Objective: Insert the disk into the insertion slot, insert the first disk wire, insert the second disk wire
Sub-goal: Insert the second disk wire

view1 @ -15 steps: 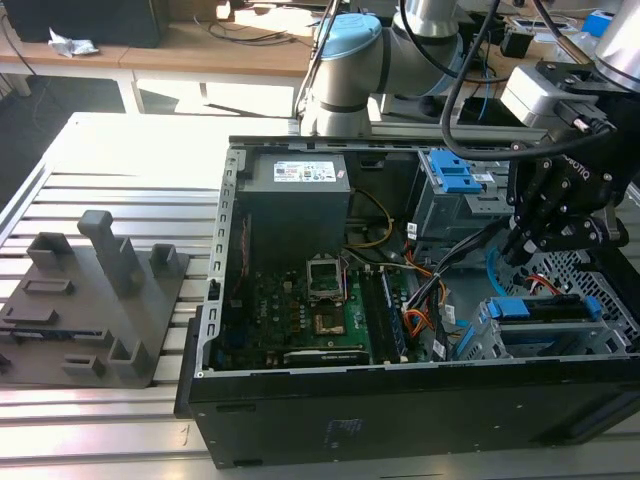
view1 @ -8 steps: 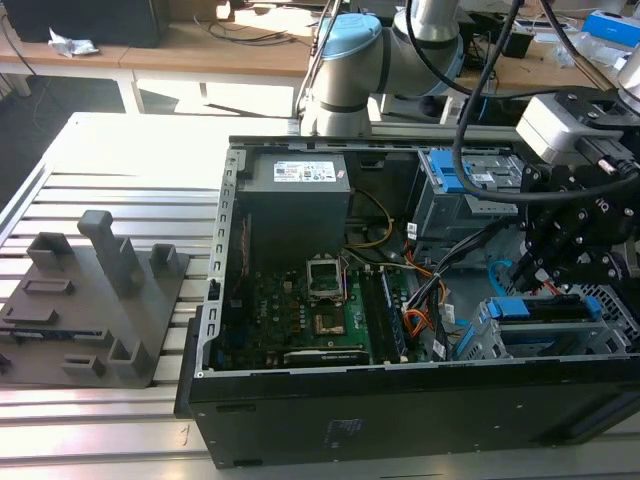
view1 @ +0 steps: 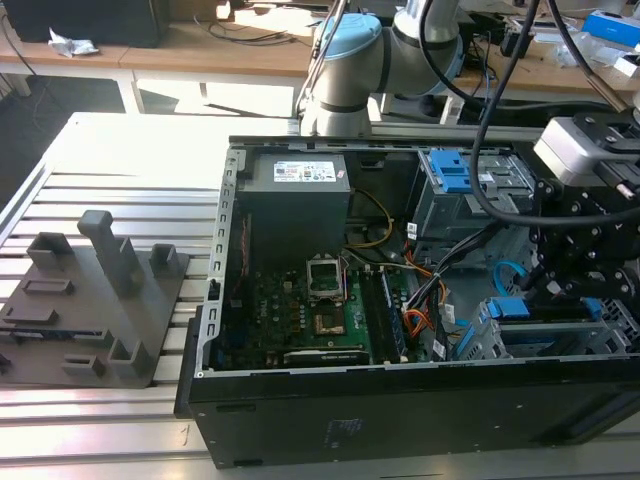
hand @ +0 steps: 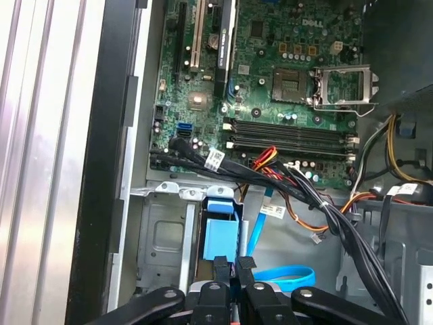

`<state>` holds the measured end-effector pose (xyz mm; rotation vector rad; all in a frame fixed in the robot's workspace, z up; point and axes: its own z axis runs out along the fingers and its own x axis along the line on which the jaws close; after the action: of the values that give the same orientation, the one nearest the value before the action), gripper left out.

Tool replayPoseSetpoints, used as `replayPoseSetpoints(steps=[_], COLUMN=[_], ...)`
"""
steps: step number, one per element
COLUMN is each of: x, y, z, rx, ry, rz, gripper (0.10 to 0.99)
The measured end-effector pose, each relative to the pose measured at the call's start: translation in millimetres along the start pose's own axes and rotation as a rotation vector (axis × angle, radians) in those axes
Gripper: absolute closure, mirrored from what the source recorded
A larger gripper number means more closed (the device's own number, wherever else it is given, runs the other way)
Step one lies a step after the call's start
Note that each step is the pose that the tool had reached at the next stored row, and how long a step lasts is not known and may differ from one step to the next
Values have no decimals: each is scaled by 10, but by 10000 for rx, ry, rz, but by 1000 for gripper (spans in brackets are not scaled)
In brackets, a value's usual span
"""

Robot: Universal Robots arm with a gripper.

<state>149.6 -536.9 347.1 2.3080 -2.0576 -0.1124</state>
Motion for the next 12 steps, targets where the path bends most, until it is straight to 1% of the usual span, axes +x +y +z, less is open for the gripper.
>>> replayPoseSetpoints(steps=[2,9,12], x=[3,5,5], y=[-24,-35,-45], z=[15,53,57], rx=[0,-1,0], ry=[3,10,7], rz=[0,1,-1], gripper=[925,925,925])
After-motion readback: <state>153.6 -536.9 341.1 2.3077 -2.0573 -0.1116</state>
